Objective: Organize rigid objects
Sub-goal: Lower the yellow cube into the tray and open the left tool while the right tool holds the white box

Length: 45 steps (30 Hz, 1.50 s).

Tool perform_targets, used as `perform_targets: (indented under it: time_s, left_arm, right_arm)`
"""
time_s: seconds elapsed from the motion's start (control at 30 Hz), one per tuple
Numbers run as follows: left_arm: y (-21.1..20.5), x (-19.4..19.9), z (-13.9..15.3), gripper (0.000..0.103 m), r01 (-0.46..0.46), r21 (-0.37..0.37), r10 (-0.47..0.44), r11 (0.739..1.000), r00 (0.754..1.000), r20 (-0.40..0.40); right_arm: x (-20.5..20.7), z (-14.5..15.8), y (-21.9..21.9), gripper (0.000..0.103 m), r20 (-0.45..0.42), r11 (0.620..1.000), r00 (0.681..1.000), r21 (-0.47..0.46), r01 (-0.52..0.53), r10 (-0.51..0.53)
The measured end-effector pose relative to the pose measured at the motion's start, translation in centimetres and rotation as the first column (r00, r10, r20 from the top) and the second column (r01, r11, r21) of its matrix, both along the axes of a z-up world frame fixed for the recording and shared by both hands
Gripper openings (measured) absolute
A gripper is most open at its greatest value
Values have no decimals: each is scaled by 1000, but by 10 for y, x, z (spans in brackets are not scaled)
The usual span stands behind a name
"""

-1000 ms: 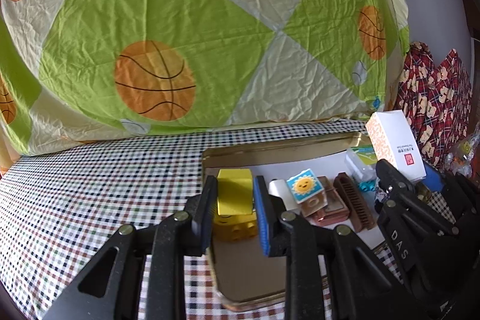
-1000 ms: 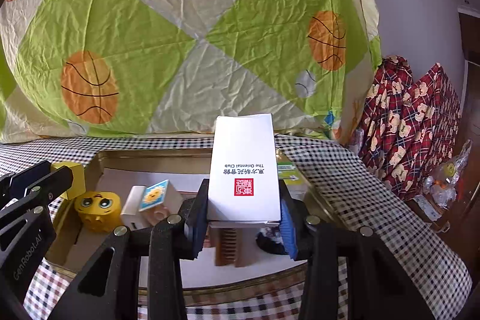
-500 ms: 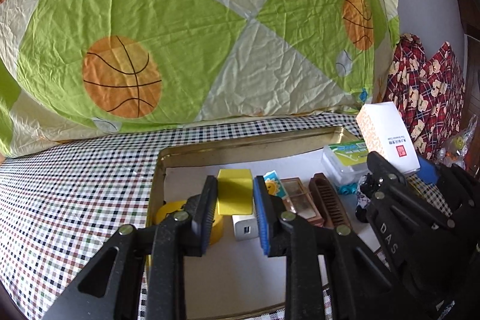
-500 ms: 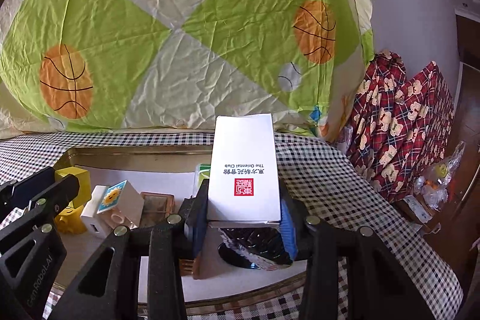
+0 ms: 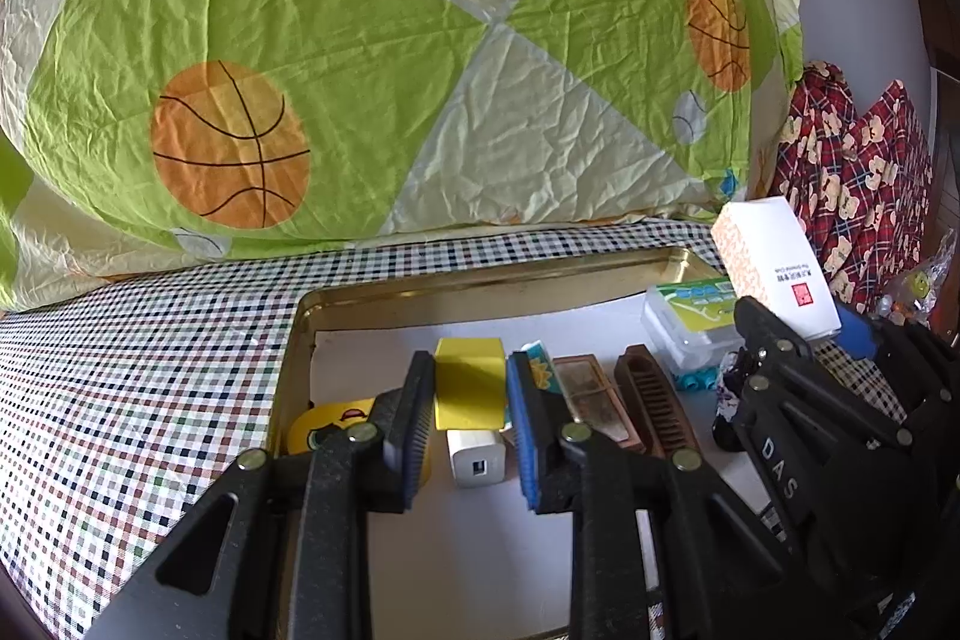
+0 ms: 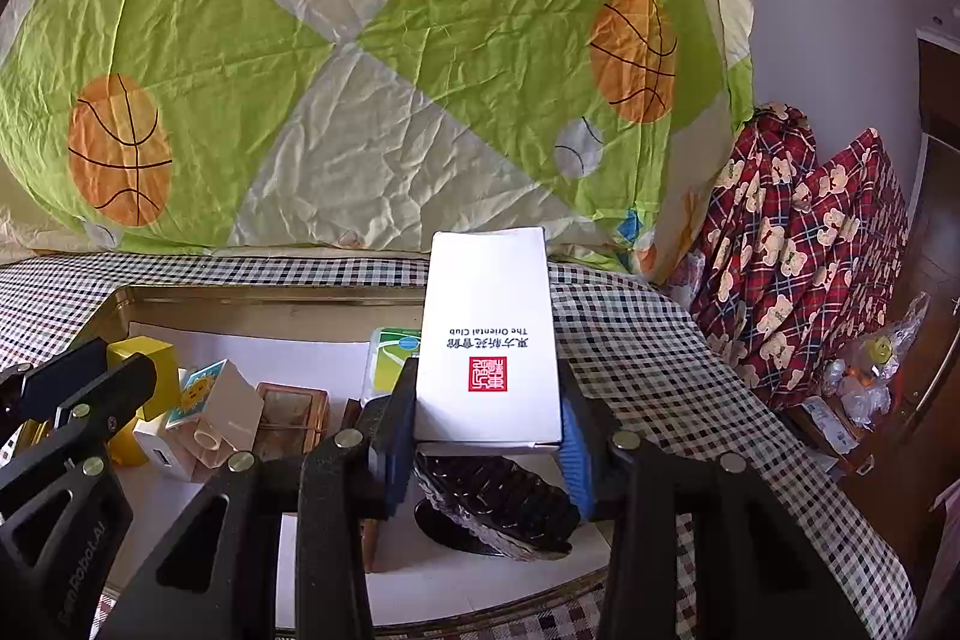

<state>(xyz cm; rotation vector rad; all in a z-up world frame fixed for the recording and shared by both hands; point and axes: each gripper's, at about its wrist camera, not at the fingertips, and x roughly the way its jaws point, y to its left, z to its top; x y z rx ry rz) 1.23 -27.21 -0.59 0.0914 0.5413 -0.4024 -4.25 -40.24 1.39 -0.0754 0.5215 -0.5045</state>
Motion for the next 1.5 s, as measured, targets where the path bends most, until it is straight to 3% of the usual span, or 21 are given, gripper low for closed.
perform_targets:
  time_s: [0.7,0.9,1.03,1.23,1.4,1.5]
  left_arm:
    - [-7,13,1,23,-3,-11,2,1000,1000,-8]
    - [-11,21,18,23,8,-24,-8,1000,1000,23]
    - [-20,35,32,23,16,6,-16,1000,999,34]
    - [-23,60,31,23,-4,46,6,999,998,-61]
    - [-25,76,16,23,-28,85,40,996,990,-137]
    - [-25,82,10,23,-32,92,48,995,983,-177]
  right_arm:
    - [15,-6,-11,43,-47,999,999,48,-5,7]
    - [19,9,-27,43,-27,993,999,119,-22,25]
    - [38,25,-32,43,-46,989,997,136,-52,59]
    - [81,15,-31,43,-159,950,974,294,-109,161]
    - [98,4,-16,44,-229,966,957,227,-127,180]
    - [102,4,-15,44,-237,961,952,239,-138,196]
